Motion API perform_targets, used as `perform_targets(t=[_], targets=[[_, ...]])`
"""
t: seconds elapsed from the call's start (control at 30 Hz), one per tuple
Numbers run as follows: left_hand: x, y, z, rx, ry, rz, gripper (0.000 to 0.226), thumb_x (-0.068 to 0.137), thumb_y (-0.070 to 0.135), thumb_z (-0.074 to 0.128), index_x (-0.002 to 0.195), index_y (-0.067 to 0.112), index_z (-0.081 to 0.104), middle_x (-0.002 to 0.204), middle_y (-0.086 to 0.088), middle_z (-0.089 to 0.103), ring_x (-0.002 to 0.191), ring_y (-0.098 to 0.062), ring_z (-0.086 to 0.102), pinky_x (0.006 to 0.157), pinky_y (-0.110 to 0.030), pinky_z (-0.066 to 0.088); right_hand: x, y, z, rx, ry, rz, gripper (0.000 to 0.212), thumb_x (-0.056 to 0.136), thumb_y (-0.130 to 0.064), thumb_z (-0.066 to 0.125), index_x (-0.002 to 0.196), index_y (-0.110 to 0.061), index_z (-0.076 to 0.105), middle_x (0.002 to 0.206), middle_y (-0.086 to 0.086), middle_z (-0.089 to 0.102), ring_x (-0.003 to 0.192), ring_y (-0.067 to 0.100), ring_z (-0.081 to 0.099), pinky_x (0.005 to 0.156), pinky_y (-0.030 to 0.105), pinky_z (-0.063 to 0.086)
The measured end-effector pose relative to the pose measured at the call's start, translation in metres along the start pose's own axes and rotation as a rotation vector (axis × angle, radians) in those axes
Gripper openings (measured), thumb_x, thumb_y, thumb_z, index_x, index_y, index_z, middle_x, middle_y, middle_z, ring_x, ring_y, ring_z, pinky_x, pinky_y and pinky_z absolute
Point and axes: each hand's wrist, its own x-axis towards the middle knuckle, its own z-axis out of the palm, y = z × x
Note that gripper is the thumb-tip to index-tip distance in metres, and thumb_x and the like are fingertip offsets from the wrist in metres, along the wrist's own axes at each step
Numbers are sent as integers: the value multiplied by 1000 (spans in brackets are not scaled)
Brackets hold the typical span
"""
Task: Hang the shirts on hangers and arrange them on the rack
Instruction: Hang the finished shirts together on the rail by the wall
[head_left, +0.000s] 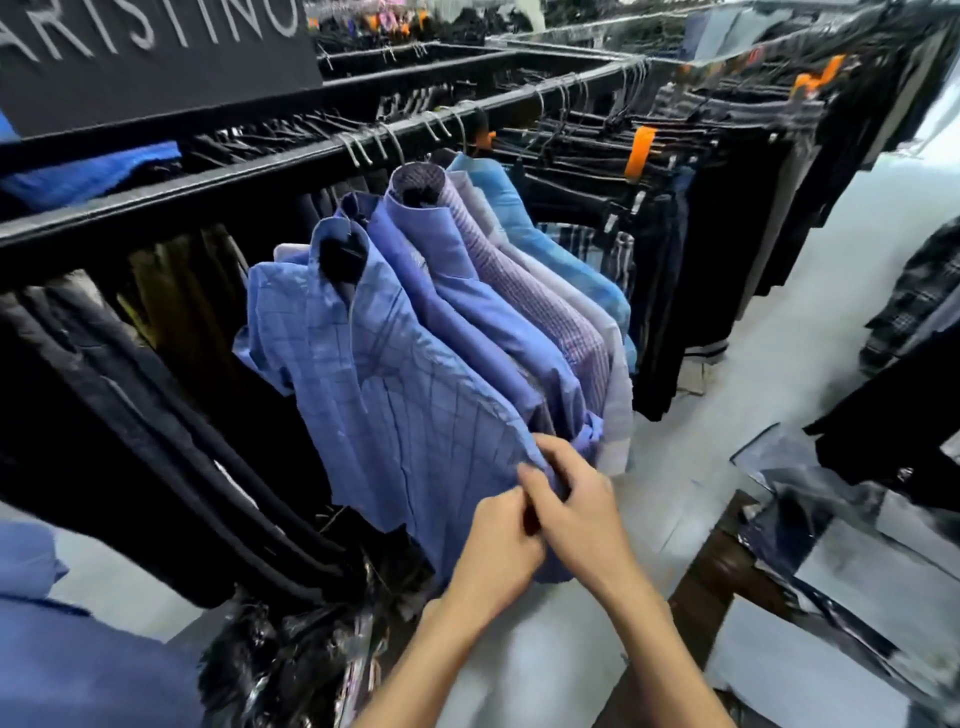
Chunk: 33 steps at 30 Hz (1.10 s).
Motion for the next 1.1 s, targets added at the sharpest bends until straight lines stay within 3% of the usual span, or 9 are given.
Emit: perform_targets(t=[0.1, 0.27, 0.4, 0.53, 0.6, 0.7, 0.83, 1.0, 1.1], targets=[[-10, 1, 15, 53, -91, -58, 21, 76, 3, 55, 87, 10, 71, 76, -9, 75, 55, 3, 62, 54, -27, 50, -3, 15, -8, -59, -99, -35, 45, 88, 6, 49, 105, -30, 70, 82, -21, 70, 77, 0, 64, 73, 15, 48], [-20, -4, 25, 83, -42, -47, 15, 79, 19, 58, 84, 16, 73, 73, 5, 73, 65, -1, 61, 65, -34, 51, -6, 47, -20, -133, -134, -33, 12, 81, -9, 42, 76, -10, 53, 63, 1, 50, 59, 13, 44, 62, 32, 40], [-15, 10, 10, -57, 243, -58, 22, 84, 5, 70, 93, 24, 74, 86, 14, 75, 76, -3, 69, 72, -12, 50, -3, 71, -34, -231, -228, 77, 21, 82, 2, 43, 68, -13, 48, 63, 3, 54, 59, 15, 43, 59, 29, 37], [-7, 36, -11, -315, 615, -33, 31, 85, 19, 80, 107, 23, 58, 101, 7, 66, 78, -1, 67, 70, -12, 50, -16, 75, -45, -335, -458, 206, 31, 86, 5, 39, 64, -17, 35, 60, -6, 44, 55, 10, 33, 53, 23, 32], [3, 45, -29, -371, 725, 8, 32, 86, 26, 79, 108, 24, 57, 105, 5, 65, 81, 2, 66, 73, -12, 49, -24, 74, -45, -287, -475, 218, 29, 86, 4, 41, 68, -19, 43, 67, -7, 52, 60, 8, 42, 59, 25, 39], [22, 49, -54, -334, 654, 50, 22, 90, 30, 74, 108, 28, 61, 109, 8, 69, 93, 4, 66, 84, -15, 47, -24, 59, -44, -94, -382, 148, 38, 89, 0, 54, 107, -32, 65, 96, -18, 72, 90, -4, 65, 79, 15, 50], [35, 38, -74, -236, 529, 112, 20, 92, 24, 73, 107, 35, 65, 109, 12, 71, 103, 1, 66, 93, -18, 48, 1, 17, -35, 32, -246, -5, 52, 94, -19, 65, 143, -28, 51, 131, -19, 62, 117, 1, 62, 99, 20, 50], [30, 16, -107, -258, 528, 149, 25, 93, 12, 71, 107, 31, 67, 111, 10, 72, 105, 2, 66, 94, -14, 50, 23, -29, -11, -36, 50, -110, 29, 92, -23, 71, 117, -32, 59, 106, -17, 65, 96, 5, 66, 86, 25, 54], [29, -4, -135, -251, 551, 167, 24, 91, 9, 72, 108, 26, 68, 109, 10, 73, 102, 2, 68, 92, -13, 50, 25, -43, 3, -142, 184, -228, 28, 90, -19, 72, 114, -31, 64, 98, -17, 65, 89, 7, 65, 84, 27, 54]])
